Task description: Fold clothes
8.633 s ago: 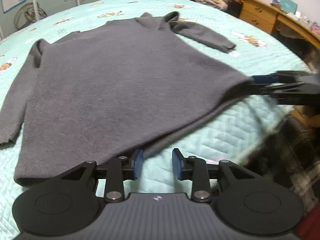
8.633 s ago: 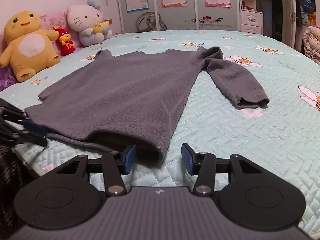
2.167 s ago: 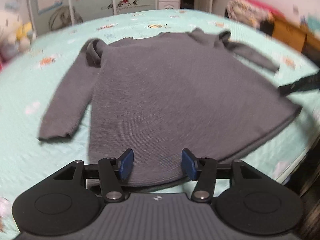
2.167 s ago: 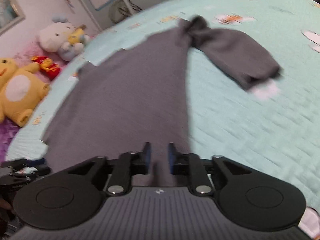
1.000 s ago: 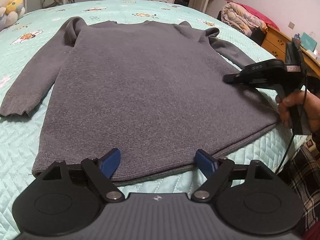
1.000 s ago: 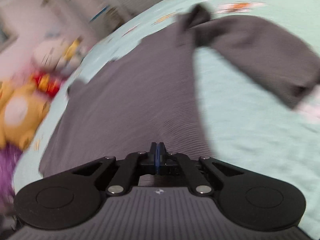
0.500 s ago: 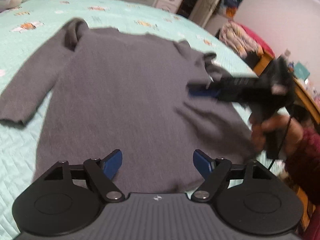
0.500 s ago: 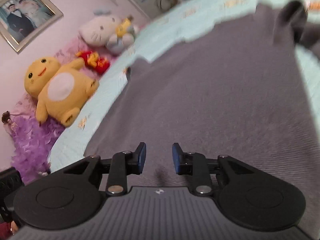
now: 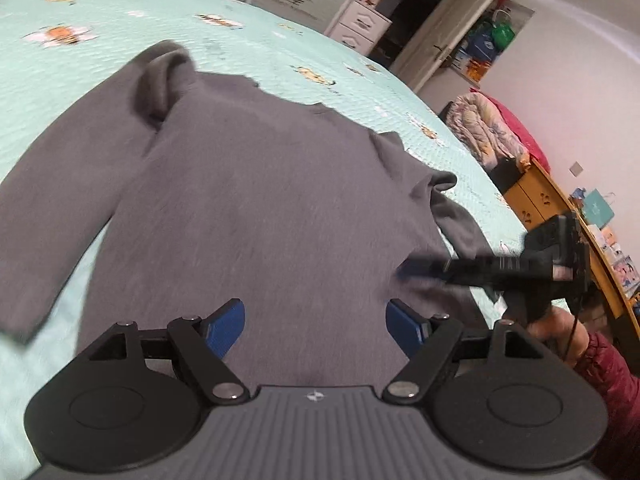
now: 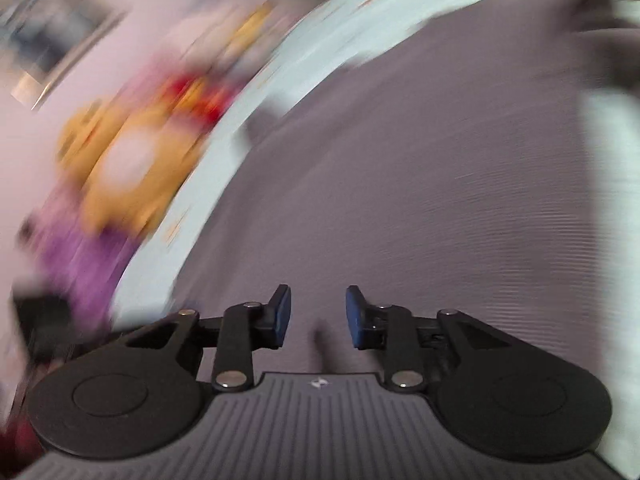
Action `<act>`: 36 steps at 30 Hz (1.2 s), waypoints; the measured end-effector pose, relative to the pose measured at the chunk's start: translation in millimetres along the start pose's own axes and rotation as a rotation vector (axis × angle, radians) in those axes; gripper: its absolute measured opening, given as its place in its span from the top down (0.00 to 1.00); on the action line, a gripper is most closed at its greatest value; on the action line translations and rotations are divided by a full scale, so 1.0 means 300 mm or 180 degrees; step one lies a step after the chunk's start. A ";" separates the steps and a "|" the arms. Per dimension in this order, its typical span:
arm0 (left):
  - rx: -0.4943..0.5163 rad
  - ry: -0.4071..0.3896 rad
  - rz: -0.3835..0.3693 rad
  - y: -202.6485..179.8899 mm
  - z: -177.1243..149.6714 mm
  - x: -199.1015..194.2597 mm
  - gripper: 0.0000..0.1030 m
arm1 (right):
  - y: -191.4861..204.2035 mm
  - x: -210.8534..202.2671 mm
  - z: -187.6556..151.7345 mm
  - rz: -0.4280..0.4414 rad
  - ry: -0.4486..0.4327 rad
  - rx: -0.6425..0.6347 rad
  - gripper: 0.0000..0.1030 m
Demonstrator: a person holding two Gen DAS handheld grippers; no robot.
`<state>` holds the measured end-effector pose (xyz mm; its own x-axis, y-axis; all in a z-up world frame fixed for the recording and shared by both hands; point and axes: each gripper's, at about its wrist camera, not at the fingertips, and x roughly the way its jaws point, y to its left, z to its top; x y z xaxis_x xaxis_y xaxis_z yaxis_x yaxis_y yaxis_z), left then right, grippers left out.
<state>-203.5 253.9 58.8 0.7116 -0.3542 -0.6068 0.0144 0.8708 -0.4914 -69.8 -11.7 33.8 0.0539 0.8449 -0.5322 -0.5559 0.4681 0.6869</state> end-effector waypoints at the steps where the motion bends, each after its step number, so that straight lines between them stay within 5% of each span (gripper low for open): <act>1: -0.0003 0.0048 -0.0053 0.012 0.026 0.033 0.22 | 0.018 0.043 0.015 0.0070 0.0175 -0.0144 0.69; 5: -0.0113 0.0299 -0.0174 0.083 0.139 0.191 0.25 | -0.032 0.130 0.134 0.0287 0.0439 -0.0253 0.70; 10: -0.0532 0.0409 -0.0569 0.194 0.312 0.384 0.25 | -0.205 0.150 0.330 0.0344 0.0178 0.0130 0.72; 14: -0.0850 0.0315 -0.0641 0.262 0.461 0.524 0.26 | -0.325 0.206 0.486 0.0348 -0.0066 0.0417 0.75; 18: -0.0810 0.0152 -0.0560 0.276 0.585 0.612 0.27 | -0.403 0.240 0.623 0.0154 -0.0317 0.0482 0.75; 26: -0.0924 -0.0291 -0.0403 0.338 0.659 0.679 0.28 | -0.558 0.274 0.709 -0.0125 -0.1133 0.0849 1.00; 33: -0.0852 -0.0413 -0.0101 0.299 0.658 0.632 0.35 | -0.532 0.276 0.684 -0.0579 -0.1453 0.0630 1.00; 36: -0.0932 -0.0553 -0.0254 0.264 0.607 0.473 0.35 | -0.426 0.274 0.662 -0.0979 -0.1457 0.0308 0.92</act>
<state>26.5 334.7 47.7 0.8256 -0.3320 -0.4563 -0.1094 0.6991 -0.7066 170.4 49.3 0.6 0.5682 0.6817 -0.4610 -0.3802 0.7143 0.5875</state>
